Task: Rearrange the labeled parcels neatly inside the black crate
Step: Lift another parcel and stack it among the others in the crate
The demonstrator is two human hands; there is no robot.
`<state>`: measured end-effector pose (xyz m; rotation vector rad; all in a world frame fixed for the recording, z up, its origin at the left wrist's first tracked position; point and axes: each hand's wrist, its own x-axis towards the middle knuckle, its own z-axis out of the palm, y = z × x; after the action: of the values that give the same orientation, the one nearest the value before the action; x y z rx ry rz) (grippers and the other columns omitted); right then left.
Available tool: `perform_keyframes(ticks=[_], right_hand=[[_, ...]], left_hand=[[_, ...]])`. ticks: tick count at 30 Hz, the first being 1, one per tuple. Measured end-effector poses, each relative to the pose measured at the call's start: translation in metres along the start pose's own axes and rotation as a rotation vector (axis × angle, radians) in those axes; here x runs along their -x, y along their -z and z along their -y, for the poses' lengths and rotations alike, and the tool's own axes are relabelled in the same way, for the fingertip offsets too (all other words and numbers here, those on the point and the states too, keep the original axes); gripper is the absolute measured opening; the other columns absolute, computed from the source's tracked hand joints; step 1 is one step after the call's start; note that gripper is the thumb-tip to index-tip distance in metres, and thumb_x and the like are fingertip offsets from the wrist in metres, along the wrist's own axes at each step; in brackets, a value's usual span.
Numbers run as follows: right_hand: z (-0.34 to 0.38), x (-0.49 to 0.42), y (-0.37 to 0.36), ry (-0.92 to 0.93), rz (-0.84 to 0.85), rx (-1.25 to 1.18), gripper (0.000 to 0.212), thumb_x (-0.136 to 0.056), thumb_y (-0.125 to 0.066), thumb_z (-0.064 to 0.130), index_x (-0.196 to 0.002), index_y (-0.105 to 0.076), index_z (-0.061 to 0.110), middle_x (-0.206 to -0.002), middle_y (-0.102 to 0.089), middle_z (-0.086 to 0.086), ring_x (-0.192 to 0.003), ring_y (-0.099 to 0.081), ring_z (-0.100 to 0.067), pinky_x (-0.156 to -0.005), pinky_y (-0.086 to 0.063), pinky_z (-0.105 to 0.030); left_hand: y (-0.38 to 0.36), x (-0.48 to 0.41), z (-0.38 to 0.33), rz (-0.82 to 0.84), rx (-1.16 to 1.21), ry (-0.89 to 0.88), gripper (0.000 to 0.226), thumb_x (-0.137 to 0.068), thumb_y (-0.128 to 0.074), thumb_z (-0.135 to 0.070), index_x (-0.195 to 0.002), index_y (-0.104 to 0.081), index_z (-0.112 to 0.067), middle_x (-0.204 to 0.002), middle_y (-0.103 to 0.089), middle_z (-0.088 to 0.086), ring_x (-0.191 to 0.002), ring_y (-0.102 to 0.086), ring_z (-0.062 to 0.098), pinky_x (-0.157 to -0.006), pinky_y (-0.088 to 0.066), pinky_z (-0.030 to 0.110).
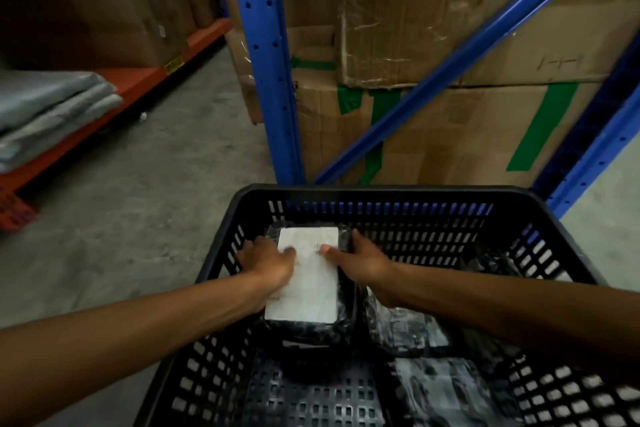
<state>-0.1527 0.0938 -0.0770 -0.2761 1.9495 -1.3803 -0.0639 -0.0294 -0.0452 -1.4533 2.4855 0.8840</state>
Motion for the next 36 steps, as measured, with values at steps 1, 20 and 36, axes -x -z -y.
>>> perform_keyframes(ticks=[1,20,36], right_hand=[[-0.004,-0.005,-0.009,-0.034,0.037,0.099,0.079,-0.094,-0.064,0.036,-0.156,-0.021,0.014,-0.146,-0.053,-0.014,-0.126,-0.057,-0.031,-0.108,-0.047,-0.043],[-0.099,0.059,0.128,0.125,0.353,1.79,0.079,-0.099,-0.044,0.018,-0.155,0.007,-0.005,-0.164,0.008,-0.027,-0.152,0.005,-0.039,-0.123,-0.01,-0.052],[-0.106,0.037,0.122,0.091,0.364,1.838,0.064,-0.106,-0.022,0.021,-0.153,0.013,-0.007,-0.163,0.016,-0.025,-0.151,0.016,-0.039,-0.124,-0.003,-0.049]], left_hand=[[-0.004,-0.001,-0.003,0.057,-0.111,0.013,0.082,-0.095,-0.046,-0.048,-0.155,-0.02,0.001,-0.159,-0.027,0.02,-0.147,-0.026,0.038,-0.118,-0.031,0.044],[-0.13,0.077,-0.049,0.32,-1.002,-0.891,0.09,-0.089,-0.061,-0.018,-0.153,-0.006,0.012,-0.162,0.0,0.032,-0.15,0.001,0.047,-0.124,-0.011,0.049],[-0.189,0.048,-0.032,0.132,-1.007,-0.654,0.08,-0.099,-0.04,-0.005,-0.149,0.02,0.013,-0.154,0.026,0.039,-0.145,0.021,0.054,-0.124,-0.006,0.052]])
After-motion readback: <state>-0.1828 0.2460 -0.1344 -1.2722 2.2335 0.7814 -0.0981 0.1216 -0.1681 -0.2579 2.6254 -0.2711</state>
